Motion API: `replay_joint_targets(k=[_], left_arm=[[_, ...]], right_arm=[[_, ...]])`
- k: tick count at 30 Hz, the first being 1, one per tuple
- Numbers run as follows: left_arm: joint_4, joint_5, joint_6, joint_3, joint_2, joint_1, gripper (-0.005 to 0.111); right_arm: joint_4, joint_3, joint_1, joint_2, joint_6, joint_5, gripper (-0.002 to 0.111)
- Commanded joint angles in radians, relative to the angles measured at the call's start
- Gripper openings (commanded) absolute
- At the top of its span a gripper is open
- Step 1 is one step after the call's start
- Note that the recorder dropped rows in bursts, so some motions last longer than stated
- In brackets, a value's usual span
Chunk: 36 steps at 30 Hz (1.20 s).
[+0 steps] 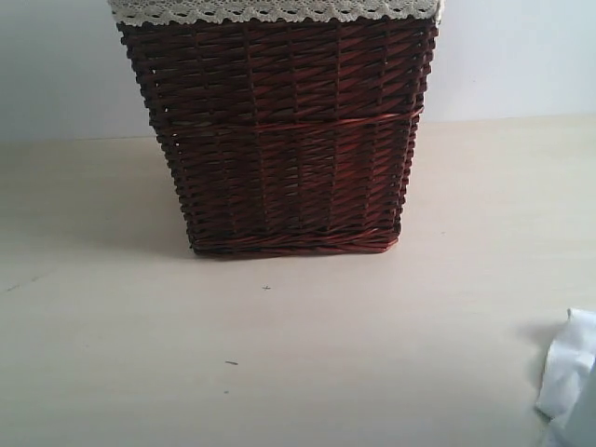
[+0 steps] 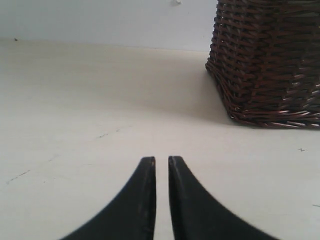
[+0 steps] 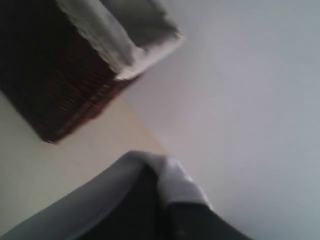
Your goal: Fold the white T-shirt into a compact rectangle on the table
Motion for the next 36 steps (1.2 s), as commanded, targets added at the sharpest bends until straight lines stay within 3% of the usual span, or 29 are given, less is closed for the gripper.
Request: replay_joint_targets(k=[1, 19, 23, 29, 33, 36], left_arm=[[0.002, -0.006, 0.003, -0.001, -0.007, -0.006, 0.012], [0.002, -0.006, 0.003, -0.001, -0.007, -0.006, 0.012], [0.002, -0.006, 0.003, -0.001, -0.007, -0.006, 0.012], [0.002, -0.006, 0.003, -0.001, -0.007, -0.006, 0.012], [0.002, -0.006, 0.003, -0.001, -0.007, -0.006, 0.012], [0.002, -0.006, 0.003, -0.001, -0.007, -0.006, 0.012]], right_arm=[[0.222, -0.007, 0.003, 0.129, -0.071, -0.006, 0.0], [0.829, -0.007, 0.003, 0.788, -0.33, -0.038, 0.001], [0.916, -0.007, 0.003, 0.891, -0.478, -0.08, 0.016], [1.098, -0.007, 0.003, 0.983, -0.675, -0.185, 0.054], [1.17, -0.007, 0.003, 0.96, -0.702, -0.164, 0.058], [1.087, -0.007, 0.003, 0.887, -0.702, -0.084, 0.058]])
